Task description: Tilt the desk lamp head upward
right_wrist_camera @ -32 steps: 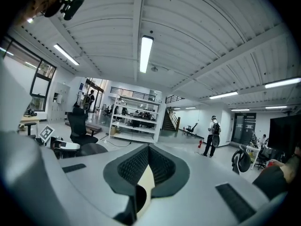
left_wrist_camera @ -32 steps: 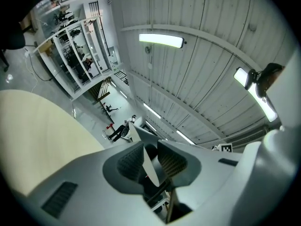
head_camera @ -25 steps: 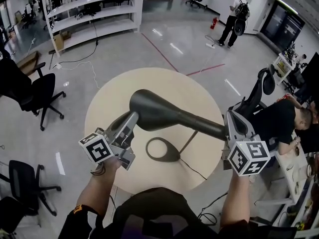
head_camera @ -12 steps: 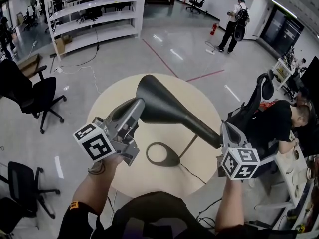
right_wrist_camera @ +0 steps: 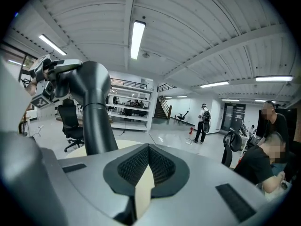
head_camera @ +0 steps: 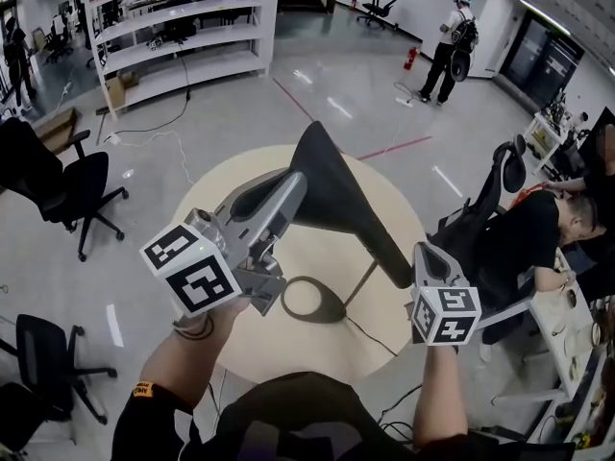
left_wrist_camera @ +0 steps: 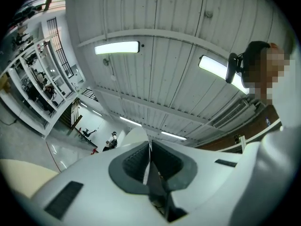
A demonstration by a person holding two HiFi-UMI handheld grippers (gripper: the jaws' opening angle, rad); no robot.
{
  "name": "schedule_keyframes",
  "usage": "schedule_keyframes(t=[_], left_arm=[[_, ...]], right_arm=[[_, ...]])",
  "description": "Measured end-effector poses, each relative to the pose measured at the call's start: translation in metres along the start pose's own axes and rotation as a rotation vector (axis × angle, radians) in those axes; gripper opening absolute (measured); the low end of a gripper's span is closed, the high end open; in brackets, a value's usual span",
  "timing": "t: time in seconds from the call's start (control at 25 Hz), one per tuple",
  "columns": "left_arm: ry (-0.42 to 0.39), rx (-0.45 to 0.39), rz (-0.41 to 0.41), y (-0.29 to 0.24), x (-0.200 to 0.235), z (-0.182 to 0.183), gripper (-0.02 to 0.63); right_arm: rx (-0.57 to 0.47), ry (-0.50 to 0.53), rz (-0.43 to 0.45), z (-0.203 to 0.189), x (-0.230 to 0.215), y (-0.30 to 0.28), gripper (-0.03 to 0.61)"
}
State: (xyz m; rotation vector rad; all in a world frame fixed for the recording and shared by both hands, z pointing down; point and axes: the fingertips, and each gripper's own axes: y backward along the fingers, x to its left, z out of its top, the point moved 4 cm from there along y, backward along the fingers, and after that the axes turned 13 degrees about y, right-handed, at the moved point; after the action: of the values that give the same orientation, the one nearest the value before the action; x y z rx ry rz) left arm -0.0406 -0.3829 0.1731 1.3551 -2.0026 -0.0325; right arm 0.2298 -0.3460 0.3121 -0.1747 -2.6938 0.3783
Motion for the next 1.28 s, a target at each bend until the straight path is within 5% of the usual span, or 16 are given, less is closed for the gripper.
schedule_keyframes(t=[0.76,1.28], left_arm=[[-0.245,0.149,0.004,-0.026,-0.055,-0.003,0.067],[-0.284,0.066,-0.005,-0.013,-0.059,0.003,0.069]], right_arm=[[0.054,0.046,-0.036,-0.016,0.026,-0.009,0.009],[0.019,0.008,-0.058,-0.01,0.021,0.0,0.01]])
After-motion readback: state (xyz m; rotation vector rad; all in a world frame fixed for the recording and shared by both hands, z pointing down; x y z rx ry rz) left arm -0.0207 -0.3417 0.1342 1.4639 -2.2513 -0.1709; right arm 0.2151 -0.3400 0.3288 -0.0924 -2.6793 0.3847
